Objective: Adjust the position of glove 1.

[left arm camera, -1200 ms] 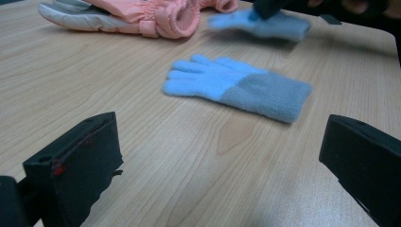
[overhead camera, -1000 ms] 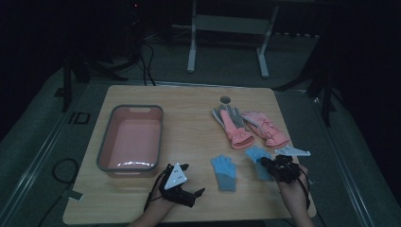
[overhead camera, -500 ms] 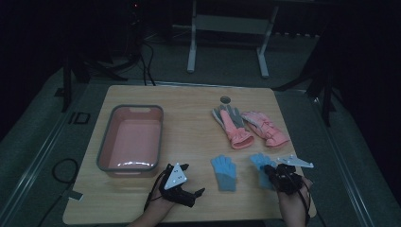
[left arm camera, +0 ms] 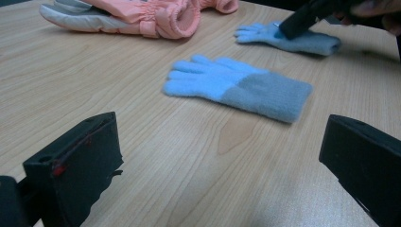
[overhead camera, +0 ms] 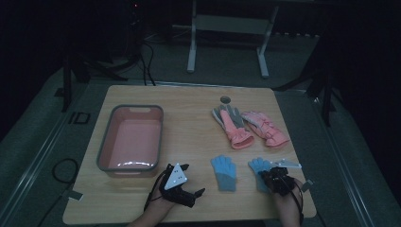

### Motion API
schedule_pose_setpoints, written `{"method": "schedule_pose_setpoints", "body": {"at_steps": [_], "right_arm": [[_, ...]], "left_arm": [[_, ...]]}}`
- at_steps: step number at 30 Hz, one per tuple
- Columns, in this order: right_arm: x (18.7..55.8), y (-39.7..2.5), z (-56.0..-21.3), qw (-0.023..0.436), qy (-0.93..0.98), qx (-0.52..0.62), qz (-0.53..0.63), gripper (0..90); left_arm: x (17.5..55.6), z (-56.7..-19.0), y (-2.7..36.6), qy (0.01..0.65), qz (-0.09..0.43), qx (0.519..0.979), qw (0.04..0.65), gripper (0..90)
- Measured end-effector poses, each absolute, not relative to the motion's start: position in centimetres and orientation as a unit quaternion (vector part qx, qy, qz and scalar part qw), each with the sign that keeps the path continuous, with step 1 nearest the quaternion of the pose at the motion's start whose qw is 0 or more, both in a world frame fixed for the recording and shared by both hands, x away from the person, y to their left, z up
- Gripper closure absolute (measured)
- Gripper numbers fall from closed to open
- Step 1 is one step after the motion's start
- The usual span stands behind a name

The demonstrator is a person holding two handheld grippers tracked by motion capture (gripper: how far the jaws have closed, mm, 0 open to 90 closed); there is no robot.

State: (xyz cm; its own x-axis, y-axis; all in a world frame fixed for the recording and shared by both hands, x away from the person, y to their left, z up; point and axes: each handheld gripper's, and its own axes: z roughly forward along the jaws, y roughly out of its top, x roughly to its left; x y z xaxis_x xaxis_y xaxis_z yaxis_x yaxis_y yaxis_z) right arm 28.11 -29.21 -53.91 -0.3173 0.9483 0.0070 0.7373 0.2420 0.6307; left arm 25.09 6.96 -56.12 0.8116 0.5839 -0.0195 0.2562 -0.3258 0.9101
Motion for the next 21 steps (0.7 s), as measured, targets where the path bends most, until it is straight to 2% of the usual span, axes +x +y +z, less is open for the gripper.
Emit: {"method": "schedule_pose_setpoints", "body": {"at_steps": [10, 12, 13, 16, 21], "right_arm": [[28.5, -31.0, -52.5, 0.184, 0.794, 0.493, 0.304, 68.1], [28.5, -31.0, -52.5, 0.184, 0.794, 0.493, 0.304, 68.1], [28.8, -31.7, -51.9, 0.175, 0.817, 0.447, 0.32, 67.8], [29.1, -32.1, -51.7, 0.161, 0.839, 0.403, 0.327, 67.6], [29.4, -32.0, -52.8, 0.147, 0.862, 0.373, 0.31, 64.1]], "left_arm": [[25.1, -56.1, 6.9, 0.262, 0.158, 0.799, 0.517, 0.0], [25.1, -56.1, 6.9, 0.263, 0.158, 0.799, 0.517, 0.0], [25.1, -56.1, 7.0, 0.264, 0.157, 0.799, 0.518, 0.0], [25.1, -56.1, 7.0, 0.265, 0.157, 0.798, 0.518, 0.0], [25.2, -56.1, 7.0, 0.266, 0.157, 0.798, 0.518, 0.0]]}}
